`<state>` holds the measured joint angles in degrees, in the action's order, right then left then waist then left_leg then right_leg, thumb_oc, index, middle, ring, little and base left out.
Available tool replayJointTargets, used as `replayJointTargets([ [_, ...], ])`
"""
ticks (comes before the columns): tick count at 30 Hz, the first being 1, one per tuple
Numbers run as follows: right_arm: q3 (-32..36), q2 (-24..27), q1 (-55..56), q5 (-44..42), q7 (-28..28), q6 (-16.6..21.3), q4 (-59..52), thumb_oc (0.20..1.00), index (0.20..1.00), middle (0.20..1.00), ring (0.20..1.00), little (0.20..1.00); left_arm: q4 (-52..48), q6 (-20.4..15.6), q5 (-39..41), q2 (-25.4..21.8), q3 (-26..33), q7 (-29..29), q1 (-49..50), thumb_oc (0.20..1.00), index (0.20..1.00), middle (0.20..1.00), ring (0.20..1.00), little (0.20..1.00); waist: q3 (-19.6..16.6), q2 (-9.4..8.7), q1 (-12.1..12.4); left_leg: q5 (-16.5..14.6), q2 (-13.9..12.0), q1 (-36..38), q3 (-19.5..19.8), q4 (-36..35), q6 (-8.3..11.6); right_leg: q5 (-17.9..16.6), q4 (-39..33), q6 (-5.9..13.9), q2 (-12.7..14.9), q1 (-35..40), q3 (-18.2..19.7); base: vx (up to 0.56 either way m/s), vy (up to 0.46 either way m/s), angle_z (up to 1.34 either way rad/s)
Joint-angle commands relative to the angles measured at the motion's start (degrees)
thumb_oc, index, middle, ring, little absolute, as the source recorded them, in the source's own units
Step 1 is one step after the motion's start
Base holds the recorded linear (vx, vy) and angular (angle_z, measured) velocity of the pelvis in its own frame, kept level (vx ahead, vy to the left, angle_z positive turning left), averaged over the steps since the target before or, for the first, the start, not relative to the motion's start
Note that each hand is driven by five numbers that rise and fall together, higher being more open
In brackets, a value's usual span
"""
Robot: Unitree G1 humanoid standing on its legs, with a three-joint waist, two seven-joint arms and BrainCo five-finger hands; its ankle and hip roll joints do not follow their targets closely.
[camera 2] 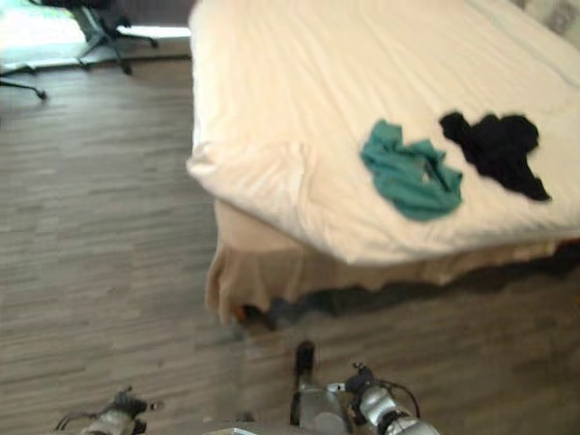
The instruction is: Tidy up the quilt and then pick up the clothes from the bed and put them into the laundry hamper.
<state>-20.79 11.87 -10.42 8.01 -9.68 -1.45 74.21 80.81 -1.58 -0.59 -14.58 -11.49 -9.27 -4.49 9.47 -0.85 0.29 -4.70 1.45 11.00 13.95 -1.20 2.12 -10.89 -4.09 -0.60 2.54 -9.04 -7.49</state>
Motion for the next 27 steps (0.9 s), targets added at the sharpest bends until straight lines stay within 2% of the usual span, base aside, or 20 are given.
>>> replayJointTargets([
  [1,0.0,2.9,-0.8,-0.7,-1.3,-0.1,0.1,1.000,1.000,1.000,1.000,1.000,-2.1,-0.6,2.9,-1.3,0.8,-2.7,-5.0,1.000,1.000,1.000,1.000,1.000,3.6,-0.61,-0.1,1.2,-12.5,-7.8,-4.3,0.8,4.64,8.9,1.8,8.94,6.3,0.5,-1.0,0.10,-0.154,0.61],
  [2,0.4,3.6,-0.9,-0.8,-1.9,-0.1,0.4,1.000,1.000,1.000,1.000,1.000,-3.1,-0.8,3.7,-1.3,0.9,-3.5,-5.7,1.000,1.000,1.000,1.000,1.000,3.7,-0.65,-0.4,1.7,-12.2,-9.0,-6.7,1.1,4.49,9.0,0.5,8.85,7.0,1.8,-3.0,0.12,-0.153,0.74],
  [3,0.3,4.0,-1.0,-0.8,-2.2,0.1,0.7,1.000,1.000,1.000,1.000,1.000,-4.6,-1.2,5.0,-1.6,1.7,-4.2,-6.2,1.000,1.000,1.000,1.000,1.000,3.9,-0.72,-0.2,1.0,-10.6,-9.8,-8.0,1.4,4.02,9.2,-0.3,8.78,7.0,2.7,-3.8,0.14,-0.148,0.79],
  [5,0.0,4.7,-1.5,-0.3,-2.7,0.1,1.2,1.000,1.000,1.000,1.000,1.000,-6.6,-2.5,8.7,-2.6,4.2,-5.4,-6.6,1.000,1.000,1.000,1.000,1.000,4.1,-0.42,0.3,-0.2,-7.1,-11.2,-8.0,1.8,2.90,9.4,-0.5,8.47,6.9,3.4,-4.4,0.08,-0.124,0.48],
  [7,1.8,5.4,-1.0,-1.3,-3.5,-0.4,1.8,1.000,1.000,1.000,1.000,1.000,-12.0,-4.9,12.6,-2.4,6.5,-7.6,-6.1,1.000,1.000,1.000,1.000,1.000,3.6,0.23,1.4,0.7,-7.3,-11.7,-12.3,-0.7,2.84,10.5,-0.9,8.04,7.0,3.9,-6.7,0.02,-0.106,0.20],
  [8,2.8,5.9,-0.5,-1.7,-3.9,-0.1,1.8,1.000,1.000,1.000,1.000,1.000,-16.0,-5.8,14.6,-3.6,9.1,-7.4,-2.0,1.000,1.000,1.000,1.000,1.000,3.6,0.63,2.1,1.4,-7.7,-11.0,-12.6,-2.5,3.38,10.7,-0.9,7.93,6.7,4.1,-7.5,0.06,-0.060,0.28],
  [9,3.2,6.3,0.2,-1.5,-4.0,1.0,1.3,1.000,1.000,1.000,1.000,1.000,-22.9,-7.5,13.3,-4.8,9.1,-8.8,-0.5,1.000,1.000,1.000,1.000,1.000,3.4,0.88,2.2,2.0,-7.9,-10.9,-12.4,-3.1,3.58,10.8,-0.9,8.29,6.7,4.1,-7.9,0.09,-0.069,0.21],
  [10,5.0,8.2,3.6,-2.8,-3.7,1.4,1.4,1.000,1.000,1.000,1.000,1.000,-39.0,-18.0,15.0,-8.8,10.4,-8.9,2.9,1.000,1.000,1.000,1.000,1.000,3.5,0.87,2.7,2.4,-8.2,-10.6,-11.9,-3.5,4.10,10.9,-0.9,8.35,6.7,4.7,-8.6,0.12,-0.043,-0.01],
  [11,5.1,8.9,1.9,-4.2,-2.7,1.9,0.8,1.000,1.000,1.000,1.000,1.000,-45.2,-15.1,16.2,-14.2,9.9,-12.3,-7.9,1.000,1.000,1.000,1.000,1.000,3.3,0.88,2.1,2.8,-9.0,-10.5,-12.8,-3.8,4.65,11.0,-0.9,8.70,6.9,5.1,-9.2,0.11,-0.046,0.08],
  [12,5.5,8.5,0.3,-6.1,-2.2,1.3,0.8,1.000,1.000,1.000,1.000,1.000,-43.2,-10.3,10.4,-15.3,12.1,-13.6,-1.9,1.000,1.000,1.000,1.000,1.000,3.4,1.26,3.4,3.1,-9.2,-10.5,-12.3,-3.8,4.91,10.8,-0.9,8.80,7.0,5.3,-9.5,0.07,-0.008,0.52],
  [13,5.5,8.5,0.3,-6.1,-2.2,1.3,0.8,1.000,1.000,1.000,1.000,1.000,-43.3,-10.2,10.3,-15.3,12.1,-13.6,-1.8,1.000,1.000,1.000,1.000,1.000,3.3,1.17,3.3,3.3,-9.1,-10.7,-12.2,-3.8,4.86,10.7,-0.9,8.82,7.1,5.2,-9.5,0.02,-0.014,0.54],
  [14,6.1,8.3,0.9,-6.3,-3.1,1.3,1.1,1.000,1.000,1.000,1.000,1.000,-50.3,-12.0,7.1,-15.8,13.7,-14.1,2.8,1.000,1.000,1.000,1.000,1.000,3.5,1.30,4.0,3.1,-9.1,-10.9,-11.8,-3.8,5.02,10.6,-0.9,8.78,7.2,5.4,-9.8,-0.01,-0.007,0.15],
  [15,6.1,8.3,0.9,-6.3,-3.1,1.3,1.1,1.000,1.000,1.000,1.000,1.000,-50.3,-11.9,7.1,-15.8,13.7,-14.1,2.9,1.000,1.000,1.000,1.000,1.000,3.4,1.28,4.0,3.1,-9.0,-10.9,-11.7,-3.8,5.01,10.6,-0.9,8.78,7.3,5.3,-9.8,0.04,-0.019,-0.15],
  [16,6.9,8.1,-0.1,-6.5,-2.6,1.2,1.9,1.000,1.000,1.000,1.000,1.000,-56.7,-13.0,1.5,-17.4,13.3,-13.1,4.2,1.000,1.000,1.000,1.000,1.000,3.3,1.47,4.2,2.7,-9.4,-10.9,-11.9,-3.8,5.32,10.4,-0.9,8.96,7.5,5.1,-9.6,0.04,-0.009,-0.03],
  [17,6.9,8.1,-0.2,-6.5,-2.6,1.2,2.0,1.000,1.000,1.000,1.000,1.000,-56.6,-13.2,1.6,-17.5,13.3,-13.1,4.2,1.000,1.000,1.000,1.000,1.000,3.3,1.45,4.3,2.7,-9.4,-10.9,-12.0,-3.8,5.31,10.4,-0.9,8.96,7.5,5.0,-9.5,0.05,-0.002,0.23],
  [19,5.9,7.6,-1.8,-6.3,-1.9,0.8,1.9,1.000,1.000,1.000,1.000,1.000,-58.8,-11.4,-1.4,-17.0,8.9,-12.5,-1.9,1.000,1.000,1.000,1.000,1.000,3.3,1.45,3.3,2.4,-9.6,-10.7,-12.8,-3.8,5.36,10.4,-0.9,9.11,7.5,4.7,-9.0,0.04,0.019,0.15],
  [21,5.2,7.2,-1.6,-5.7,-1.7,0.9,0.5,1.000,1.000,1.000,1.000,1.000,-66.8,-11.3,-4.7,-20.7,8.5,-11.0,-3.4,1.000,1.000,1.000,1.000,1.000,3.4,1.86,2.7,1.7,-9.6,-10.4,-13.3,-3.8,5.37,10.4,-0.9,9.31,7.3,4.3,-8.4,0.04,0.041,0.02],
  [23,5.0,6.8,-1.2,-5.2,-1.9,0.8,0.2,1.000,1.000,1.000,1.000,1.000,-70.2,-10.4,-9.3,-23.4,7.4,-9.6,-4.8,1.000,1.000,1.000,1.000,1.000,3.3,2.16,1.9,1.4,-9.6,-10.4,-13.9,-3.8,5.37,10.2,-0.9,9.41,7.3,3.5,-7.8,0.03,0.066,-0.44],
  [24,4.5,6.2,-1.8,-4.8,-2.0,0.7,0.0,1.000,1.000,1.000,1.000,1.000,-70.5,-9.4,-15.4,-25.2,2.9,-9.9,-10.8,1.000,1.000,1.000,1.000,1.000,3.3,2.19,0.8,1.2,-9.4,-10.6,-14.7,-3.8,5.17,9.6,-0.9,9.54,7.2,2.4,-6.8,0.02,0.073,-0.46],
  [27,3.8,5.7,-2.3,-4.1,-2.6,0.5,-0.4,1.000,1.000,1.000,1.000,1.000,-68.0,-7.6,-20.5,-25.3,-2.6,-11.1,-19.4,1.000,1.000,1.000,1.000,1.000,3.7,2.31,-1.0,0.9,-9.1,-11.4,-15.8,-3.8,4.97,9.0,-0.5,9.87,7.2,0.2,-5.7,-0.02,0.058,-0.27],
])
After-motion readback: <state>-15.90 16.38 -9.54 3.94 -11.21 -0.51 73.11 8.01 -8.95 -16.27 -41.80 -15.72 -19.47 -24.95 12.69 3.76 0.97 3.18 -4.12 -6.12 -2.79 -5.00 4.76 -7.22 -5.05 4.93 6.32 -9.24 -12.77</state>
